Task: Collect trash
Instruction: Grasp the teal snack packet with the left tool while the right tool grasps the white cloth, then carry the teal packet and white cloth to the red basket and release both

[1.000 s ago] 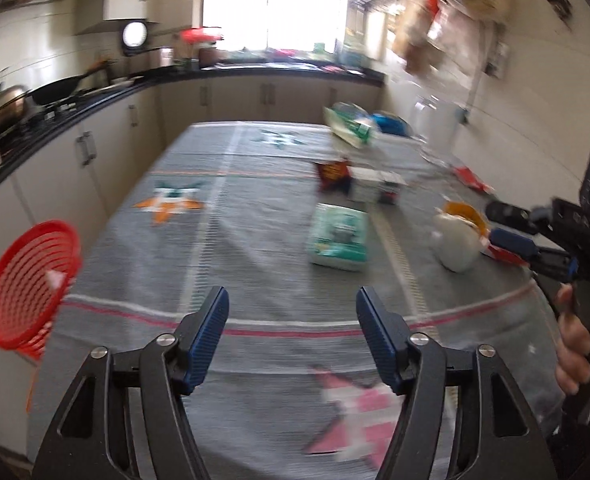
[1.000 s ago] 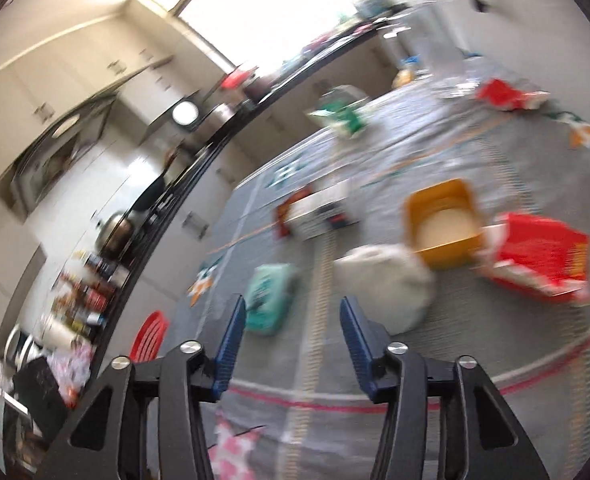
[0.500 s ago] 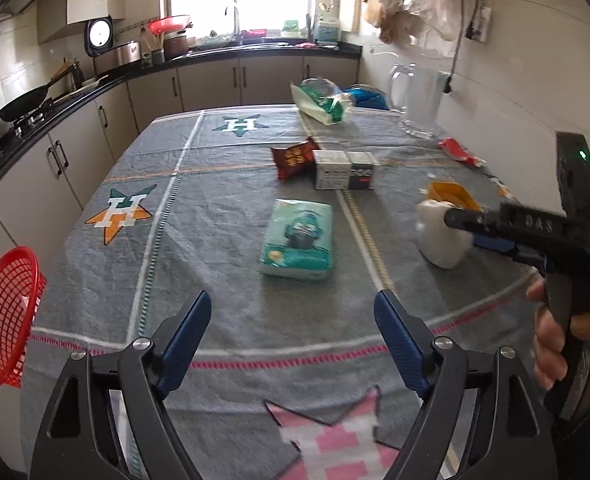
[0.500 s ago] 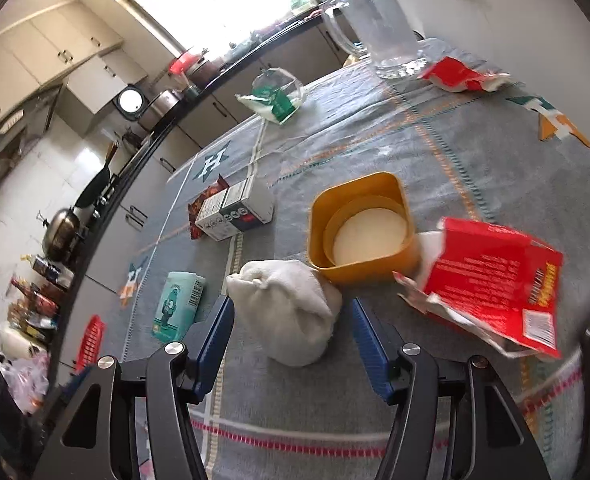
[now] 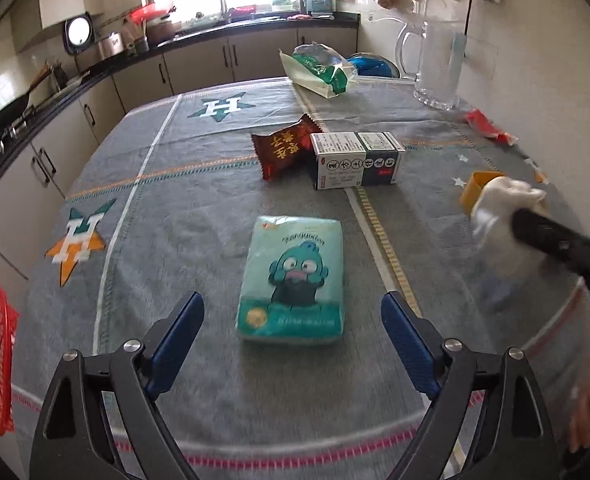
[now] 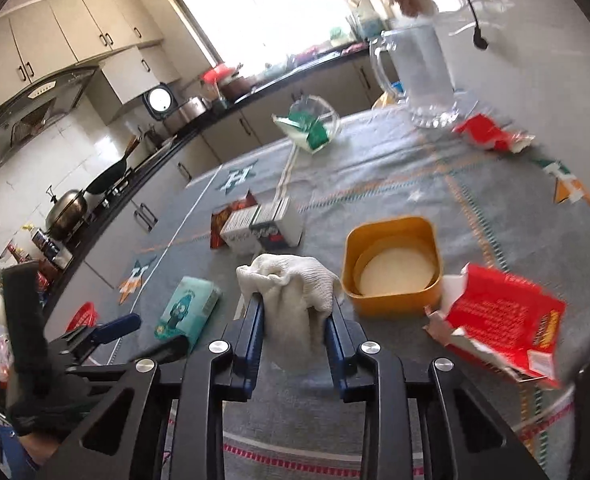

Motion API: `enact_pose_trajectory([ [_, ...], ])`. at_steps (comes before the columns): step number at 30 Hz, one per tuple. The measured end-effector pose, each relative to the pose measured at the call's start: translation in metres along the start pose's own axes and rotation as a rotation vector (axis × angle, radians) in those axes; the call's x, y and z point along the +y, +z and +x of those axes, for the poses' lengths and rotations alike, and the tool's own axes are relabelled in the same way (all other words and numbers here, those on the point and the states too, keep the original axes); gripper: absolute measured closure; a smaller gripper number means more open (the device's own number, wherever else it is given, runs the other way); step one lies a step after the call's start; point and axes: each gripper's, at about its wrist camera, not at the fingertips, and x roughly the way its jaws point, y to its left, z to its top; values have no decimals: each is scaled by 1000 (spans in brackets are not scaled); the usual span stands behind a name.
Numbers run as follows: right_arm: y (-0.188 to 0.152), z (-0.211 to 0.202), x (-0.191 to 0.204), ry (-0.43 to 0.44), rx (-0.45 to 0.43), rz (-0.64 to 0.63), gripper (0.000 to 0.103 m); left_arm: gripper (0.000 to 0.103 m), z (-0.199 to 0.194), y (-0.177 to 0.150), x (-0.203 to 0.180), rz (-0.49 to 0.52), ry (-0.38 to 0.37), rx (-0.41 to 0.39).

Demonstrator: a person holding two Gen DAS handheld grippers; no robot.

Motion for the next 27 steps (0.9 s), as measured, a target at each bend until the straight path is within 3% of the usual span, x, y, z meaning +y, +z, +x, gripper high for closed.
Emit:
enact_pose_trajectory([
  [2, 0, -1, -1, 19, 2, 7, 72, 15, 5, 1, -3, 19, 20, -12],
  [4, -2, -2, 1, 32, 6, 2, 72, 33, 8, 1, -2, 16, 21, -22],
  [5, -2, -2, 2, 34, 4, -3, 72, 54, 11, 0, 0, 11, 9, -10],
  [6, -2, -4, 4, 39, -2, -10, 72, 56, 13, 0, 2, 5, 3, -1],
  [9, -3, -7, 9, 46, -14, -27, 72, 57, 13, -1, 4, -1, -13, -17],
  [12, -4, -6, 13, 59, -20, -40, 72, 66, 9, -1, 10, -32, -32, -49],
  [19, -7, -8, 25, 48, -43, -109, 72, 66, -9, 1, 16, -48, -14, -145],
  [27, -11, -5, 32, 22, -43, -157, 72, 66, -16, 2, 14, -35, 20, -187],
])
